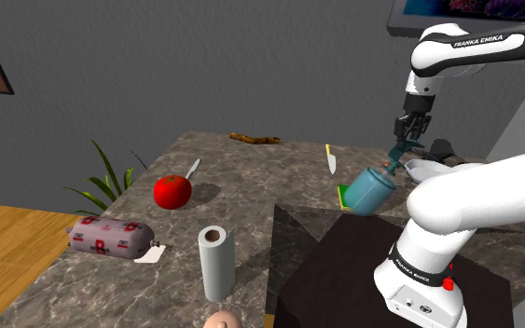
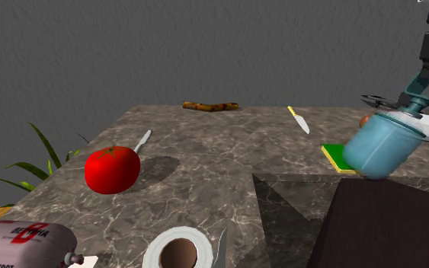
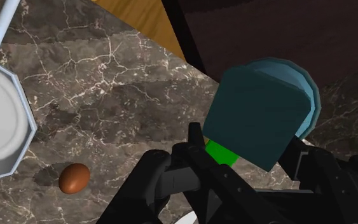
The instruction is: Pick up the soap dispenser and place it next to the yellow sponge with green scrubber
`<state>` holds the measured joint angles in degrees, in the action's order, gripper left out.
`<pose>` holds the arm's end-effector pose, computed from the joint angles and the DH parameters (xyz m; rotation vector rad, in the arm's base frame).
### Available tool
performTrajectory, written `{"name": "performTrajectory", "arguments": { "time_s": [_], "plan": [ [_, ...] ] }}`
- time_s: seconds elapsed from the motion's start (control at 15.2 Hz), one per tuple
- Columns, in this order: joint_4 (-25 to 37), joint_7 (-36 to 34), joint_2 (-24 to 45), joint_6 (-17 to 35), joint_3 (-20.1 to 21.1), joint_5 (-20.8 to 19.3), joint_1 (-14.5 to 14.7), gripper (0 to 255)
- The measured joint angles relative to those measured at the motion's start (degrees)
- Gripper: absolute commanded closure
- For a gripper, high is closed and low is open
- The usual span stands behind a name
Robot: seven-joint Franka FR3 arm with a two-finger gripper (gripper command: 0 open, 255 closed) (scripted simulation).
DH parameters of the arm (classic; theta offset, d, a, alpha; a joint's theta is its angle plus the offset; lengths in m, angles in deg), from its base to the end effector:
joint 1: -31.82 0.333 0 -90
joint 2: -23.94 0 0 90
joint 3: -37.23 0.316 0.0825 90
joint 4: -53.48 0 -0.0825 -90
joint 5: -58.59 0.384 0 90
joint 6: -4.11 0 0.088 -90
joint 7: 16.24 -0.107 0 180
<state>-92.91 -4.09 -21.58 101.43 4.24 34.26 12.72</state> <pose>0.1670 -0.2928 0.4627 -3.0200 0.6687 0.1864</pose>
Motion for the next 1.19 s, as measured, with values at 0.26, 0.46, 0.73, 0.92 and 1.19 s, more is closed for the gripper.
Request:
{"name": "performTrajectory", "arguments": {
  "time_s": [0.26,0.46,0.73,0.92,1.19],
  "plan": [
    [0.0,0.0,0.0,0.1,-0.1,0.0,0.0,0],
    [-0.1,0.0,0.1,0.1,-0.1,0.0,0.0,0],
    [2.5,0.3,0.3,-2.3,0.8,0.8,0.4,0],
    [6.7,0.6,0.9,-5.9,2.0,2.1,1.1,0],
    [7.2,0.5,0.9,-6.4,2.2,2.4,1.2,0]
  ]
}}
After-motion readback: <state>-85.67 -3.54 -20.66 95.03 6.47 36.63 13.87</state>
